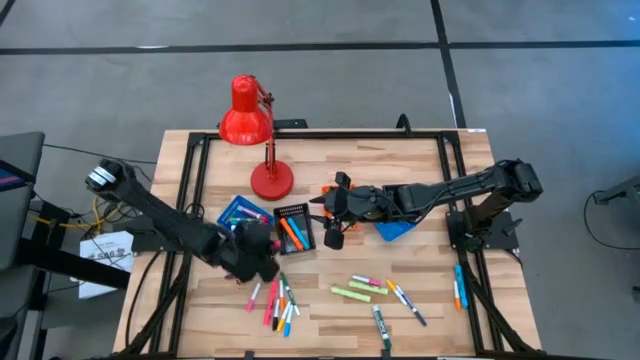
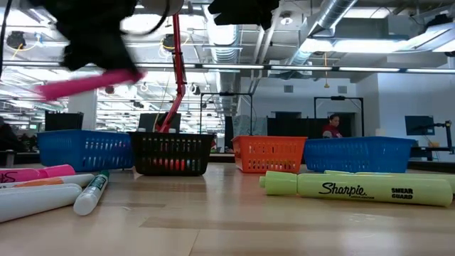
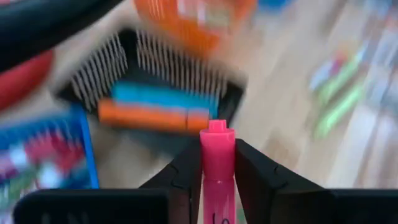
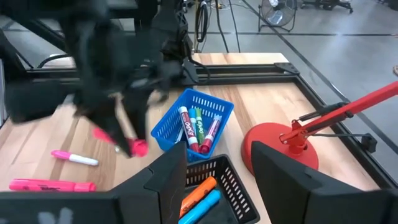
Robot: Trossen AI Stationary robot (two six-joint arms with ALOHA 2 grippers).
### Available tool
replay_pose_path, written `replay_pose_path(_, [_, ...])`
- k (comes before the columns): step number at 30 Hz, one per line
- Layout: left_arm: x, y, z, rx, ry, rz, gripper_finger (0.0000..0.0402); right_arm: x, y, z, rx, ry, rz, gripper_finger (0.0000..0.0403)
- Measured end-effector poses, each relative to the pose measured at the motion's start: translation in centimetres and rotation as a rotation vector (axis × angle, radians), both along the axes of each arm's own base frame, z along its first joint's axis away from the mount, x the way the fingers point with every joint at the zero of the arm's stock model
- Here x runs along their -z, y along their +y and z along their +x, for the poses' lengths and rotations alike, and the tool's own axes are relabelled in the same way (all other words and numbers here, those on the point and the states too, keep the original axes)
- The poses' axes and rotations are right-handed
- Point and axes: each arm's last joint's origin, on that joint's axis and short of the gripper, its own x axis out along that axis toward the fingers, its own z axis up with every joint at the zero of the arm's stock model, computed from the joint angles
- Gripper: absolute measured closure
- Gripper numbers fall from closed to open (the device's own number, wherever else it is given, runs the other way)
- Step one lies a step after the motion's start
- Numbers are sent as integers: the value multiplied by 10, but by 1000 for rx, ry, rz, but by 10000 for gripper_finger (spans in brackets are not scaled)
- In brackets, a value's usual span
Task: Pick & Place Markers
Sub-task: Put the left large pink highlighter pen into the black basket, then put the small white and purple highlighter pen into the right blue basket
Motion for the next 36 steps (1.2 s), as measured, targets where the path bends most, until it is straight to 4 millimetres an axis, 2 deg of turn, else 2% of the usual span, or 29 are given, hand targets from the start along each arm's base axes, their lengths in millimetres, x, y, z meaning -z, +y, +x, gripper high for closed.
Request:
replay_pose_path(4, [-24,21,8,-19,-134,62,321,0,0,0,0,1,0,235])
replay_pose_path(8, [-31,42,27,-39,-194,137,321,0,0,0,0,2,0,237])
replay_pose_path(11, [-23,55,41,-45,-165,207,320,1,0,0,0,7,-1,236])
replay_pose_path(16, [3,74,59,-104,-68,247,319,2,0,-1,1,27,-4,238])
replay_pose_path(24, [46,89,77,-179,52,195,318,3,0,-1,1,37,-5,237])
replay_pose_path(29, [50,93,79,-221,44,169,300,6,0,-3,1,65,-10,239])
replay_pose_path(36, [35,93,75,-198,-1,136,248,7,-1,-3,1,77,-11,241])
